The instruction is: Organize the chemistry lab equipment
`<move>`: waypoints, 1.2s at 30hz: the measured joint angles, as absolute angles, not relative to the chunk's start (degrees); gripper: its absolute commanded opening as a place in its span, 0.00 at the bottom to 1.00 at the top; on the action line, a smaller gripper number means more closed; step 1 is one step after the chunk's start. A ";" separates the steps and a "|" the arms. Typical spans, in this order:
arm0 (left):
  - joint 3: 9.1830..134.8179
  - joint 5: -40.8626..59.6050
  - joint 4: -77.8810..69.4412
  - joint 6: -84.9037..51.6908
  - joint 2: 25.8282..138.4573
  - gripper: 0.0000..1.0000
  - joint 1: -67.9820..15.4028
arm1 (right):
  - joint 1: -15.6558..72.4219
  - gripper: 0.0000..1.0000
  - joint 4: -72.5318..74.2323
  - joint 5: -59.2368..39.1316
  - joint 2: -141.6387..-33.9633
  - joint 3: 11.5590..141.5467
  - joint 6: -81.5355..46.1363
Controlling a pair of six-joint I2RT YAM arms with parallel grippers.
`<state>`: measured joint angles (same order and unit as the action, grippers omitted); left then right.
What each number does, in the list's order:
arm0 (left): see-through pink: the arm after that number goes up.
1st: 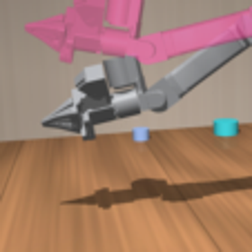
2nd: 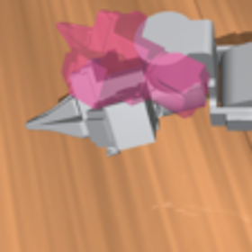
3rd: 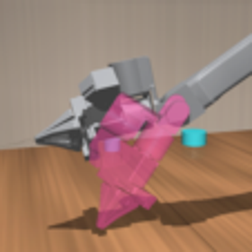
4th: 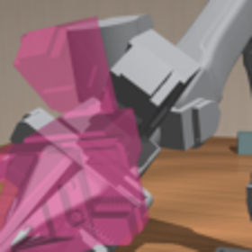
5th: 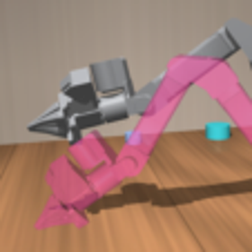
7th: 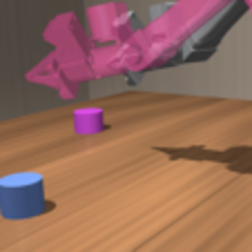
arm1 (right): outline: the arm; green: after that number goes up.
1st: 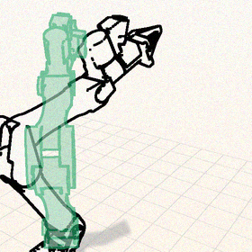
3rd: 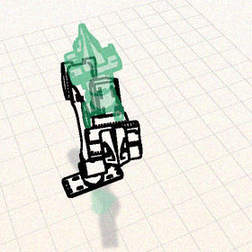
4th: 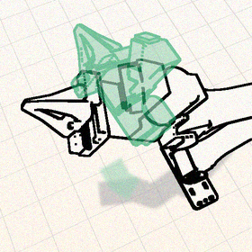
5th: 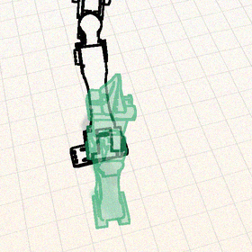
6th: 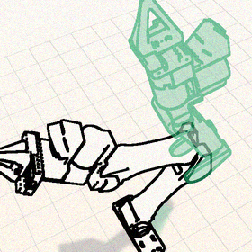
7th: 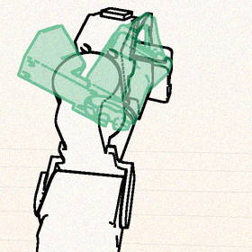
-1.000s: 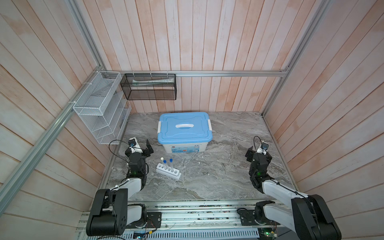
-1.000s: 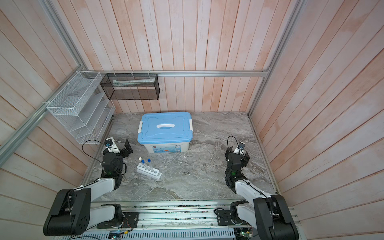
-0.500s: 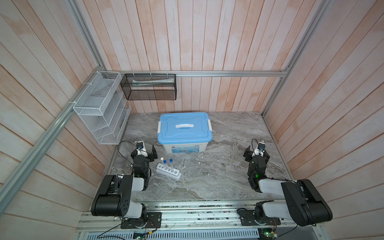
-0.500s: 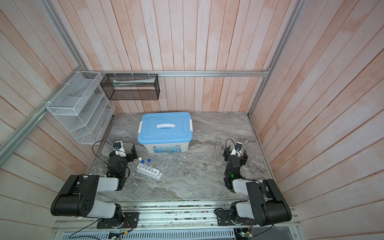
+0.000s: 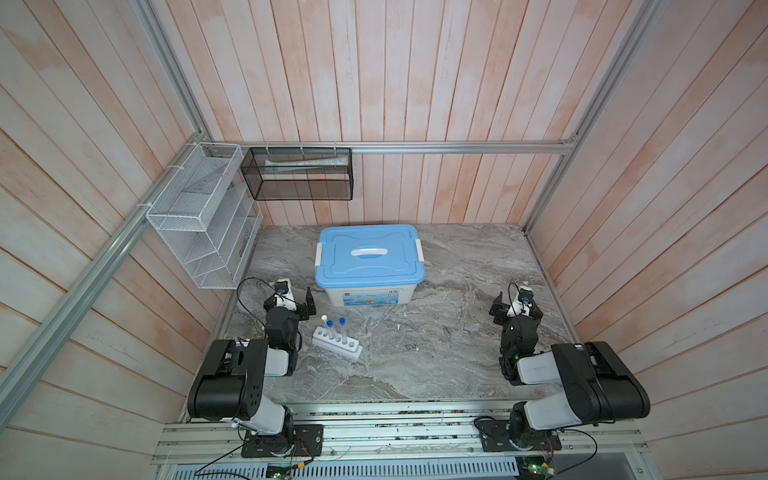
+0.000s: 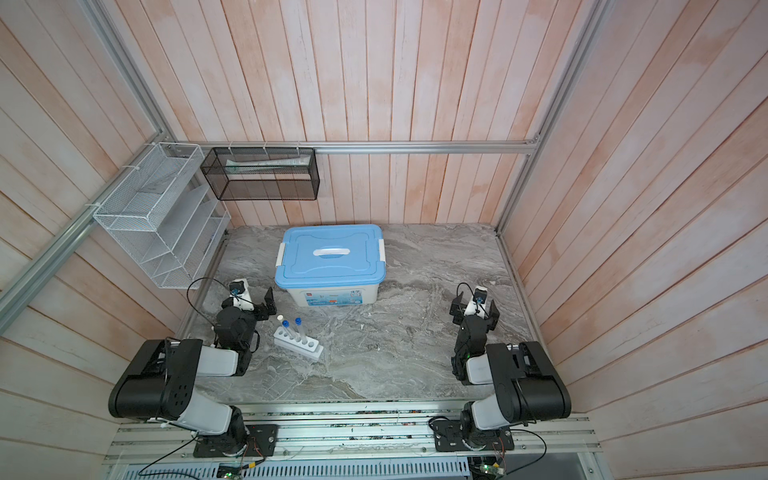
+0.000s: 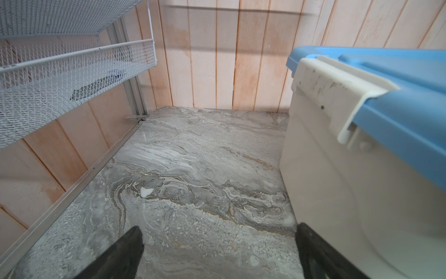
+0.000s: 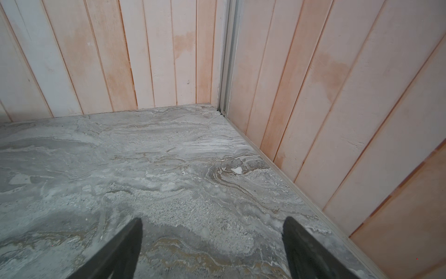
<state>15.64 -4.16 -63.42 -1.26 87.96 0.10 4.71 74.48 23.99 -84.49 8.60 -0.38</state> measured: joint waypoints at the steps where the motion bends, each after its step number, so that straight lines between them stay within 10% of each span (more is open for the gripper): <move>1: 15.64 -3.97 -63.42 -1.26 87.96 1.00 0.10 | 4.16 0.91 75.00 23.33 -84.73 8.62 -0.62; 36: 15.64 -3.20 -63.40 -1.26 87.96 1.00 0.10 | 1.02 0.98 72.16 17.04 -87.96 12.32 -3.40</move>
<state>15.64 -3.20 -63.40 -1.26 87.96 0.10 1.02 72.16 17.04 -87.96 12.32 -3.40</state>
